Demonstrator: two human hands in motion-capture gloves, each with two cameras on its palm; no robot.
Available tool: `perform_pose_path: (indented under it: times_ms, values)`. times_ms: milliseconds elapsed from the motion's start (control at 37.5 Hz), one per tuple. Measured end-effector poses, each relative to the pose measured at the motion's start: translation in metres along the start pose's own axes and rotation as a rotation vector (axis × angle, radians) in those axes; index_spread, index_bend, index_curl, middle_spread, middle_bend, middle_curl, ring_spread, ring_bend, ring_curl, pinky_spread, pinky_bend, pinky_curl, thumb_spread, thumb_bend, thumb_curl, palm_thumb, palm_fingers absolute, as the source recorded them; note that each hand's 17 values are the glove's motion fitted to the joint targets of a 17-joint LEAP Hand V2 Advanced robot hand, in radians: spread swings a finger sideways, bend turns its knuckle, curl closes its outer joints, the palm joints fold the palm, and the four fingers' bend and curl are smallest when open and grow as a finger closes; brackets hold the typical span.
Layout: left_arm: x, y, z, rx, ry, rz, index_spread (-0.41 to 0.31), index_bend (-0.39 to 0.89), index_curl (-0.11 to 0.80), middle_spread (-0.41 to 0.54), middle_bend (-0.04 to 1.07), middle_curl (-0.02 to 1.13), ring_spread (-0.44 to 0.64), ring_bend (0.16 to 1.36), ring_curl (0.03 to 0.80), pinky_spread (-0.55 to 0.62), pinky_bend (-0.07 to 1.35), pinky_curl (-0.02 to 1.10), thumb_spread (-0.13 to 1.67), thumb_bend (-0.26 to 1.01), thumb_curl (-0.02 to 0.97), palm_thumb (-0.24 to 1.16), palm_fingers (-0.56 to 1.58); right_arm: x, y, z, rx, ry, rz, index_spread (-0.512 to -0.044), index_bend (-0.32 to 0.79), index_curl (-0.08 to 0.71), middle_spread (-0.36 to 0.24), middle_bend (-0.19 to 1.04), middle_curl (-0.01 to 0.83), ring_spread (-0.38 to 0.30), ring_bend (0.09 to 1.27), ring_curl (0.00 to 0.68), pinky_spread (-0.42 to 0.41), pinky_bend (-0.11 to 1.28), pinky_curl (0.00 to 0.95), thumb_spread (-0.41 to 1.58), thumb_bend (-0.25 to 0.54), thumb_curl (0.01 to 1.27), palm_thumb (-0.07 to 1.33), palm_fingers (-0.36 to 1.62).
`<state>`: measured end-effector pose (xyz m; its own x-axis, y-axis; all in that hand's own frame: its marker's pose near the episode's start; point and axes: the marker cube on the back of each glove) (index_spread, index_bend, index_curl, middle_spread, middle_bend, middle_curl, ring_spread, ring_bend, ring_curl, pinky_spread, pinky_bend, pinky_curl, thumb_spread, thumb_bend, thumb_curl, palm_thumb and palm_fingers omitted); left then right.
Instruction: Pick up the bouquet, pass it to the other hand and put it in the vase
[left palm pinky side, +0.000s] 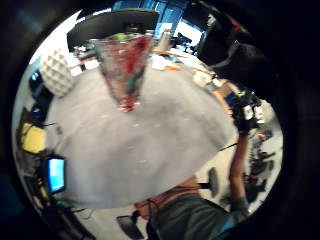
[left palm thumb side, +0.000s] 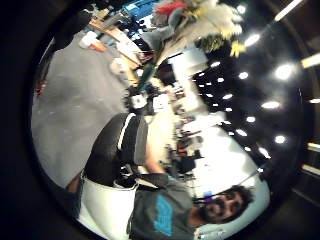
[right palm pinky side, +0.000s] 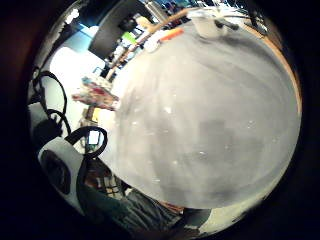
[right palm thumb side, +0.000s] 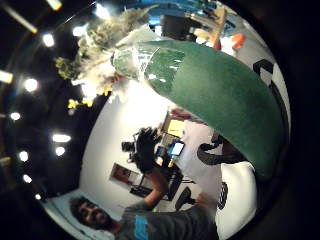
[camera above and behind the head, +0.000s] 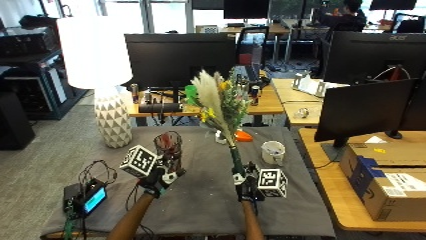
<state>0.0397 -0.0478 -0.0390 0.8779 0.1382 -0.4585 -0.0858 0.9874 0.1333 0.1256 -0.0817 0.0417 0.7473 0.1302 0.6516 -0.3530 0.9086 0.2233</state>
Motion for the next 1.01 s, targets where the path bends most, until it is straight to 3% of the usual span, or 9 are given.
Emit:
perform_pose_path:
  times_ms: [53,107,240,347,480,666,906,1013]
  values:
    - [0.021,-0.028,-0.007,0.017,0.249,0.063,-0.07,0.1,0.321,0.042,0.21,0.33,0.23,0.51,0.288,0.36,0.34,0.36,1.09,0.0,0.275,0.21,0.49,-0.037,0.003,-0.011,0.04,-0.193,-0.099,-0.242,0.2,0.403,-0.178,0.71,0.571,-0.194,0.96,0.541,-0.283,0.7,0.466,0.73,-0.026,0.6,0.97,1.43]
    - [0.035,-0.045,-0.009,0.03,0.398,0.102,-0.066,0.1,0.313,0.028,0.22,0.34,0.21,0.52,0.294,0.34,0.34,0.36,1.08,0.0,0.282,0.23,0.51,-0.057,0.007,-0.014,0.048,-0.283,-0.156,-0.242,0.21,0.414,-0.176,0.72,0.579,-0.194,0.97,0.545,-0.286,0.7,0.471,0.74,-0.024,0.6,0.97,1.42]
    - [0.07,-0.065,-0.008,0.047,0.548,0.103,-0.055,0.1,0.299,-0.007,0.24,0.36,0.17,0.53,0.305,0.31,0.34,0.37,1.06,0.0,0.298,0.3,0.53,-0.093,0.019,-0.006,-0.003,-0.417,-0.281,-0.237,0.23,0.446,-0.176,0.75,0.594,-0.194,0.98,0.549,-0.289,0.72,0.478,0.78,-0.021,0.61,0.97,1.41]
    - [0.09,-0.072,-0.004,0.042,0.624,0.11,-0.049,0.11,0.291,-0.033,0.23,0.37,0.12,0.54,0.313,0.25,0.35,0.37,1.04,0.0,0.314,0.36,0.57,-0.122,0.025,0.0,-0.024,-0.564,-0.534,-0.236,0.23,0.467,-0.175,0.76,0.602,-0.194,0.99,0.552,-0.29,0.72,0.482,0.79,-0.022,0.61,0.96,1.4]
    - [0.109,-0.079,0.0,0.056,0.672,0.164,-0.044,0.1,0.279,-0.062,0.22,0.37,0.07,0.55,0.321,0.17,0.37,0.39,1.01,-0.01,0.331,0.43,0.61,-0.132,0.037,0.018,-0.144,-0.56,-0.368,-0.236,0.24,0.489,-0.175,0.78,0.611,-0.194,1.0,0.554,-0.291,0.73,0.485,0.81,-0.022,0.62,0.96,1.39]
    - [0.134,-0.081,0.0,0.096,0.763,0.247,-0.068,0.08,0.257,-0.121,0.21,0.38,-0.05,0.57,0.328,-0.01,0.47,0.41,0.97,-0.01,0.353,0.51,0.78,-0.158,0.045,0.048,-0.231,-0.603,-0.418,-0.235,0.25,0.515,-0.174,0.79,0.617,-0.194,1.01,0.554,-0.291,0.73,0.487,0.82,-0.02,0.62,0.97,1.39]
    - [0.126,-0.085,-0.008,0.17,0.986,0.176,-0.163,0.1,0.258,-0.236,0.29,0.42,-0.21,0.54,0.341,-0.21,0.47,0.41,0.96,-0.01,0.373,0.6,1.09,-0.17,0.046,0.072,-0.268,-0.59,-0.436,-0.234,0.24,0.54,-0.174,0.8,0.623,-0.193,1.02,0.554,-0.29,0.74,0.49,0.82,-0.022,0.64,0.97,1.38]
    - [0.127,-0.086,-0.015,0.156,0.963,0.184,-0.204,0.11,0.265,-0.278,0.33,0.45,-0.28,0.58,0.37,-0.3,0.53,0.43,1.01,0.03,0.4,0.68,1.27,-0.165,0.038,0.082,-0.263,-0.571,-0.493,-0.232,0.24,0.55,-0.171,0.8,0.623,-0.194,1.02,0.553,-0.291,0.74,0.49,0.81,-0.023,0.64,0.97,1.38]
